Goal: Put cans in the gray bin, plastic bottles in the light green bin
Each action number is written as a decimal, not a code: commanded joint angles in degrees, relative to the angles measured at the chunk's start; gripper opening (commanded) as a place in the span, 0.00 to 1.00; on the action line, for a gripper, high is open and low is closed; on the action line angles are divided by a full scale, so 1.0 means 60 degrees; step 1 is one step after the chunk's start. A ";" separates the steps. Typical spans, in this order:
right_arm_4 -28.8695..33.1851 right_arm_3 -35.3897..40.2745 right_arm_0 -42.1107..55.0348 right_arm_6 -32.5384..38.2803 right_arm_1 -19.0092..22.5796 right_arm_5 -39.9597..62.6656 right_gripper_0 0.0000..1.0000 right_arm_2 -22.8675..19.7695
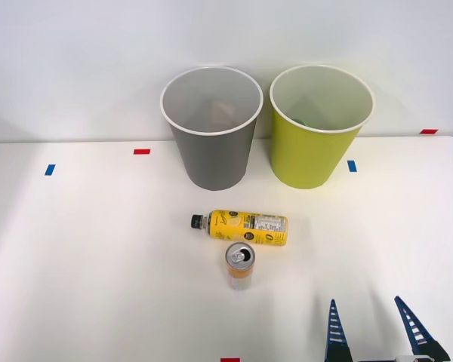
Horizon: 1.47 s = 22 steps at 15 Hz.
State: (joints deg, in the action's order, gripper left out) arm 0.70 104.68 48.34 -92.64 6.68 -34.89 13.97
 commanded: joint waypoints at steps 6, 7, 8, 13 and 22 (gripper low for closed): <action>0.0000 0.0000 0.0000 0.0000 0.0000 0.0000 1.00 0.0000; 0.0000 0.0000 0.0000 0.0000 0.0000 0.0000 1.00 0.0000; 0.0000 0.0000 0.0000 0.0000 0.0000 0.0000 1.00 0.0000; 0.0000 0.0000 0.0000 0.0000 0.0000 0.0000 1.00 0.0000; 0.0000 0.0000 0.0000 0.0000 0.0000 0.0000 1.00 0.0000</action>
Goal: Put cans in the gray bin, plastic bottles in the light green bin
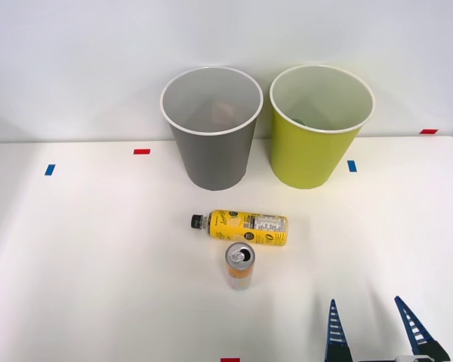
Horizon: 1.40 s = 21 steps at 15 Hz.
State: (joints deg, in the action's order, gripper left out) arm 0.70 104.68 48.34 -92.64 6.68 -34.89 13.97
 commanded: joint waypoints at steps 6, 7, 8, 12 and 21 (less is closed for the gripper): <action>0.0000 0.0000 0.0000 0.0000 0.0000 0.0000 1.00 0.0000; 0.0000 0.0000 0.0000 0.0000 0.0000 0.0000 1.00 0.0000; 0.0000 0.0000 0.0000 0.0000 0.0000 0.0000 1.00 0.0000; 0.0088 -0.0571 -0.0205 -0.0103 0.0117 0.0044 1.00 0.0117; -0.0322 -0.0410 -0.1172 0.0176 0.2974 -0.0483 1.00 0.1670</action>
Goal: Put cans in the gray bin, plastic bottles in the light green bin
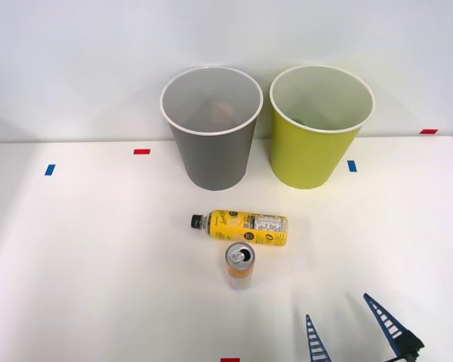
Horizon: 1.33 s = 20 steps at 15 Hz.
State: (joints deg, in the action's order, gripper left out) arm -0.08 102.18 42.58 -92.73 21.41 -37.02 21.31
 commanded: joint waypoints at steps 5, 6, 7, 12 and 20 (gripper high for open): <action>-0.1232 -0.0008 -0.1369 0.0148 0.1573 -0.0320 1.00 0.1942; -0.1232 0.0007 -0.1574 0.0133 0.1675 -0.0320 1.00 0.2074; -0.1232 -0.0008 -0.1779 0.0118 0.1763 -0.0305 1.00 0.2191; -0.1217 -0.1370 -0.3126 0.0030 0.1573 -0.1301 1.00 0.2660; -0.1159 -0.2571 -0.4869 -0.0014 0.1002 -0.1272 1.00 0.3143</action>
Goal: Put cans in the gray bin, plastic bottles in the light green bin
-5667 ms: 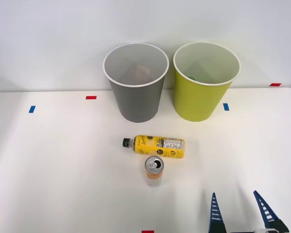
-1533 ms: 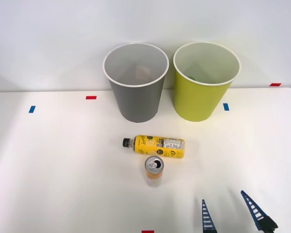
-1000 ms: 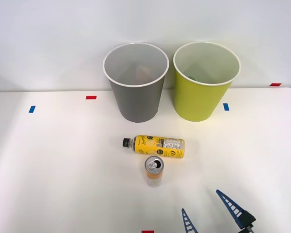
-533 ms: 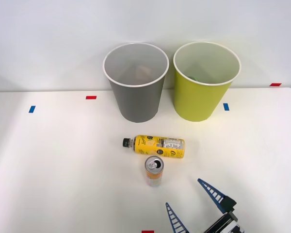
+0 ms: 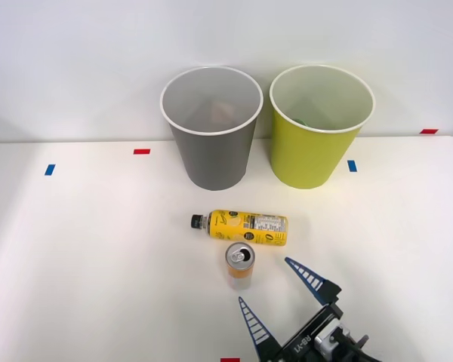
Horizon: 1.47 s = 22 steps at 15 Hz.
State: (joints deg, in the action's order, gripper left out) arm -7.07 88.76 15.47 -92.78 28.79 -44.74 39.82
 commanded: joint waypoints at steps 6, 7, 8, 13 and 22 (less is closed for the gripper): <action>0.0007 -0.1478 -0.1304 -0.0049 -0.1107 0.0015 1.00 0.0174; 0.0036 -0.1610 -0.1421 -0.0079 -0.1282 0.0015 1.00 0.0174; 0.0065 -0.1697 -0.1494 -0.0093 -0.1385 0.0030 1.00 0.0174; 0.0109 -0.1771 -0.1802 -0.0181 -0.1707 0.0469 1.00 0.0145; -0.0096 -0.1771 -0.1875 -0.0196 -0.1722 0.0601 0.00 0.0145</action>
State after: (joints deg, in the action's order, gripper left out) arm -7.32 78.09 4.24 -94.09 18.48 -41.14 40.73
